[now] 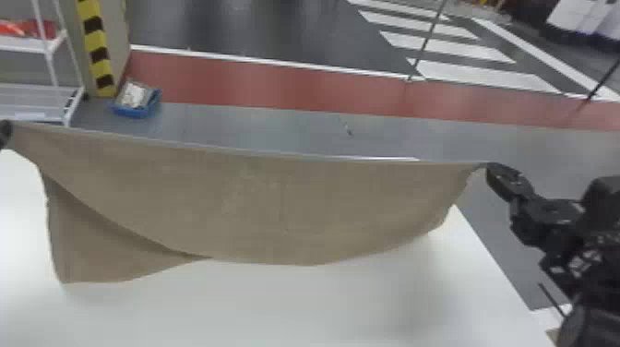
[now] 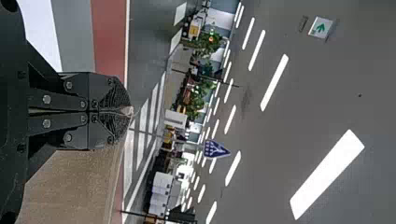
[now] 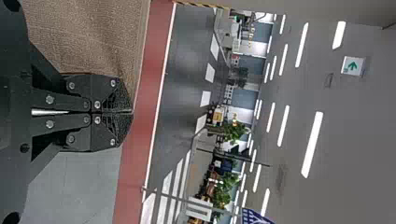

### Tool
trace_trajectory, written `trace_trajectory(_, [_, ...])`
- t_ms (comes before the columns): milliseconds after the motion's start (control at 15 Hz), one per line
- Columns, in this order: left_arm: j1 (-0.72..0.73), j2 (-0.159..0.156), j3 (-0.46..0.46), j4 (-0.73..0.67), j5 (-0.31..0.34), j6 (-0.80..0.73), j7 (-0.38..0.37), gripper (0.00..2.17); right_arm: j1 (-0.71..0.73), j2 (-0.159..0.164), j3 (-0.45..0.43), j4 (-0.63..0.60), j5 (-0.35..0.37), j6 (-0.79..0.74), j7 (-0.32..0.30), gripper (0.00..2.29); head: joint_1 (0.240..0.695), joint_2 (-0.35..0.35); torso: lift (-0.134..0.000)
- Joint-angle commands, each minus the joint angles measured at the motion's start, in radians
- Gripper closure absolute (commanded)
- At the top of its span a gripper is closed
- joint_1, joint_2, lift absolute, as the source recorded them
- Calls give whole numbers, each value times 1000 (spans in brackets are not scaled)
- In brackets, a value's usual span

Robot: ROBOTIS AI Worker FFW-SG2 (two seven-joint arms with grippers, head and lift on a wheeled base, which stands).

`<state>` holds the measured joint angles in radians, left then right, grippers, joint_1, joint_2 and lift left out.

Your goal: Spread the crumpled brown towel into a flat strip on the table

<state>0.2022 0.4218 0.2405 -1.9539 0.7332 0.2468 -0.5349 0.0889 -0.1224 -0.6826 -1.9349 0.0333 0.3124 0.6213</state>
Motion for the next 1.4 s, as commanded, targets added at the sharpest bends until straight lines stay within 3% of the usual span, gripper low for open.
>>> trace_trajectory(0, [-184,11,-99,175,-29,-60,-2,1801,-152,6,46,119,76,6,6,1450,628,-253,-124])
trace_trajectory(267, [-503,-11,-282,509,-110,-303,10,1801,-403,13,83,363,214,-86,-6,1453,555,-216,-124])
trace_trajectory(333, [-557,-23,-300,572,-115,-346,19,1801,-448,7,83,403,221,-101,-11,1470,509,-204,-124])
trace_trajectory(467, [-646,-52,-326,679,-127,-462,44,1801,-541,-8,67,521,215,-230,-14,1477,469,-197,-124])
trace_trajectory(600, [-681,-60,-333,699,-137,-514,47,1798,-613,-40,57,630,188,-350,-12,1480,406,-186,-124])
trace_trajectory(733, [-679,-43,-343,690,-132,-594,52,1798,-612,-48,43,633,160,-384,6,1477,364,-185,-124])
trace_trajectory(867, [-592,6,-342,632,-112,-591,23,1798,-501,-59,57,548,105,-350,28,1477,331,-190,-124])
trace_trajectory(933, [-514,28,-334,576,-110,-591,16,1798,-419,-62,55,496,76,-347,29,1477,334,-189,-124])
trace_trajectory(1133, [-256,31,-297,423,-167,-588,-16,1798,-172,-66,37,419,-24,-374,32,1477,417,-205,-124])
trace_trajectory(1200, [-179,28,-280,379,-196,-591,-25,1798,-95,-68,35,390,-64,-384,37,1477,462,-218,-124])
trace_trajectory(1267, [-127,20,-276,351,-221,-591,-27,1798,-27,-71,32,363,-95,-414,37,1477,546,-244,-124])
trace_trajectory(1333, [-78,15,-271,328,-241,-591,-27,1798,17,-71,21,337,-115,-417,40,1477,587,-258,-124])
